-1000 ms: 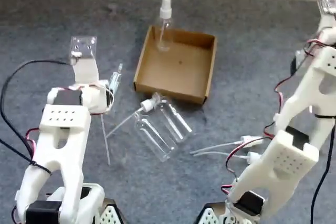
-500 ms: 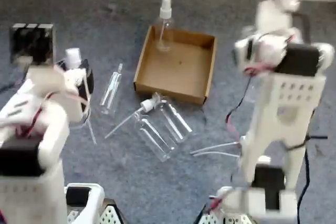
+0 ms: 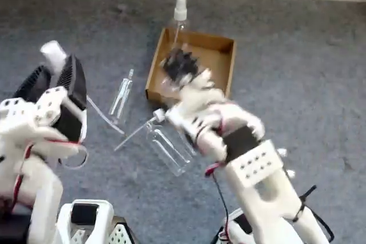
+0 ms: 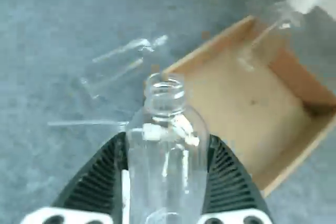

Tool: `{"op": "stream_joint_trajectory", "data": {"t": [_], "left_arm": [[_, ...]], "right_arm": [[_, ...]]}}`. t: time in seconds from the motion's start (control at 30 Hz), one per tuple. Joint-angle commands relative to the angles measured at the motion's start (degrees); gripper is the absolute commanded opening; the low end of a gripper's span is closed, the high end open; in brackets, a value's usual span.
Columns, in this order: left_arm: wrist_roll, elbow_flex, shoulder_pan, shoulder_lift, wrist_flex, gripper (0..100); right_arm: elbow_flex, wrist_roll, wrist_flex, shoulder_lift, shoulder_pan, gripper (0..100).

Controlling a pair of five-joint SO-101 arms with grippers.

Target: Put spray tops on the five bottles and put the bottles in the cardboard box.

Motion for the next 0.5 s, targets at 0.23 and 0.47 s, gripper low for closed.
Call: {"op": "stream_joint_trajectory", "data": {"t": [0.23, 0.47], "left_arm": [[1.0, 3.3, -6.8, -4.7, -1.5, 0], [0.9, 20.3, -8.3, -19.0, -14.2, 0]], "right_arm": [[14.6, 6.2, -14.0, -15.8, -16.1, 0.5], [22.2, 0.4, -24.0, -18.2, -18.2, 0.5]]}}
